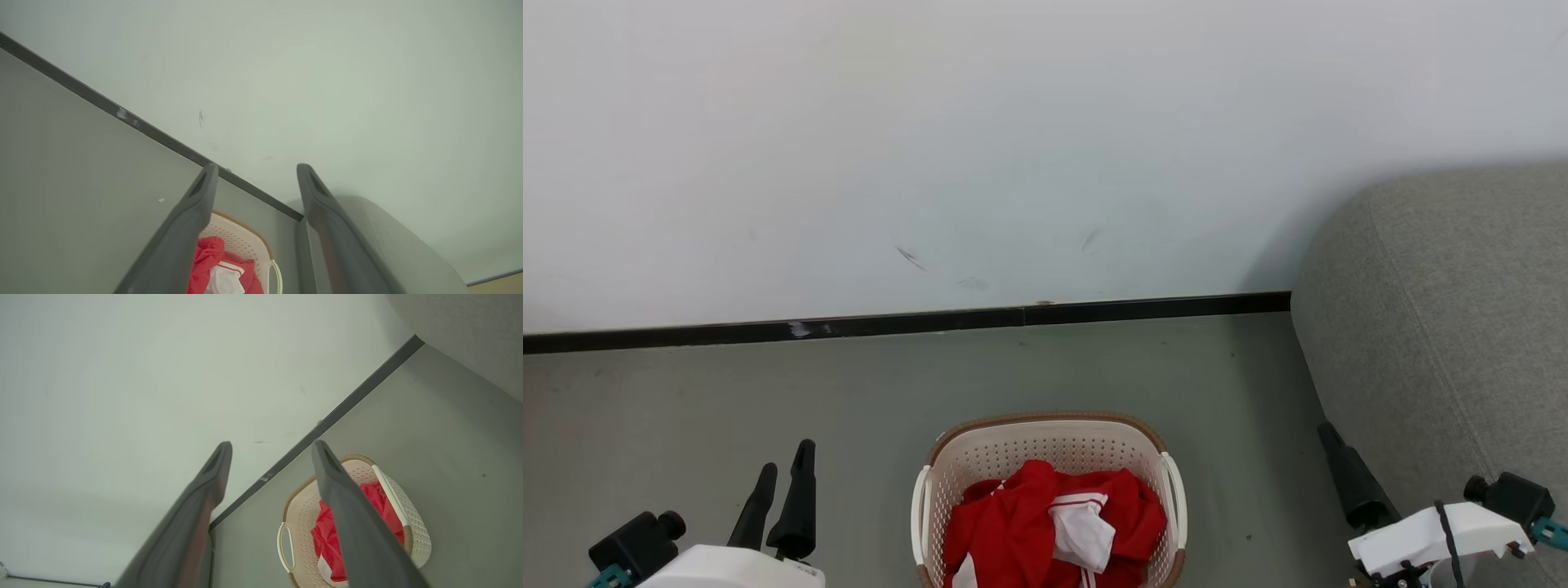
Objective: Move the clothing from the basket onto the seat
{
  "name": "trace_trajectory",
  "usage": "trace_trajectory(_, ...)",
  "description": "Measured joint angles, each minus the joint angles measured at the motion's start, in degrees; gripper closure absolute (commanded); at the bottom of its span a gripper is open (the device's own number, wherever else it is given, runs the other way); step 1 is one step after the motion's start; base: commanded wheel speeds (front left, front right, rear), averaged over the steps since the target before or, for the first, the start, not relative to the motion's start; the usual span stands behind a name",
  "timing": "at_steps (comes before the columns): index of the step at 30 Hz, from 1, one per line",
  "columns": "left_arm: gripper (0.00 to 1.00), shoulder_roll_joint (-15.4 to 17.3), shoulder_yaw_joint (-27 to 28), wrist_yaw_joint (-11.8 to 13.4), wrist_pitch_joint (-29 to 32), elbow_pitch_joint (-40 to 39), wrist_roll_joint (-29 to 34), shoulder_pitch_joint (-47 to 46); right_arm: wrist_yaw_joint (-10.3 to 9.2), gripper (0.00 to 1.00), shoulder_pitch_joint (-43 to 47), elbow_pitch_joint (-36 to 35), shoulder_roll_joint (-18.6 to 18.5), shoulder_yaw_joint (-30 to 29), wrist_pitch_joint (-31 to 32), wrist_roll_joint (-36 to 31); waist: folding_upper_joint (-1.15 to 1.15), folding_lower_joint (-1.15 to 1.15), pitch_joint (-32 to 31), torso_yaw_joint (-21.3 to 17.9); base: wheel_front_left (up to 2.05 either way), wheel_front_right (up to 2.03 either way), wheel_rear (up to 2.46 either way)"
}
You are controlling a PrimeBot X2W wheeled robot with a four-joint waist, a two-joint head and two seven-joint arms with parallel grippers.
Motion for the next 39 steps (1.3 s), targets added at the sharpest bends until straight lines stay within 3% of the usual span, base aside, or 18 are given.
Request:
trace_trajectory(21,0.0,1.32,-3.64,6.58,-4.24,-1.05,20.5,1.35,0.0,0.0,0.05,-1.26,0.52,1.82,-4.01,-22.45,0.0,-0.84,0.2,0.34,0.0,0.0,0.0)
trace_trajectory(39,0.0,1.65,-6.39,11.04,-8.02,-2.45,36.88,1.35,0.0,0.0,0.09,-2.18,0.6,3.87,-7.61,-40.39,0.0,-0.95,0.47,0.44,0.0,0.0,0.0)
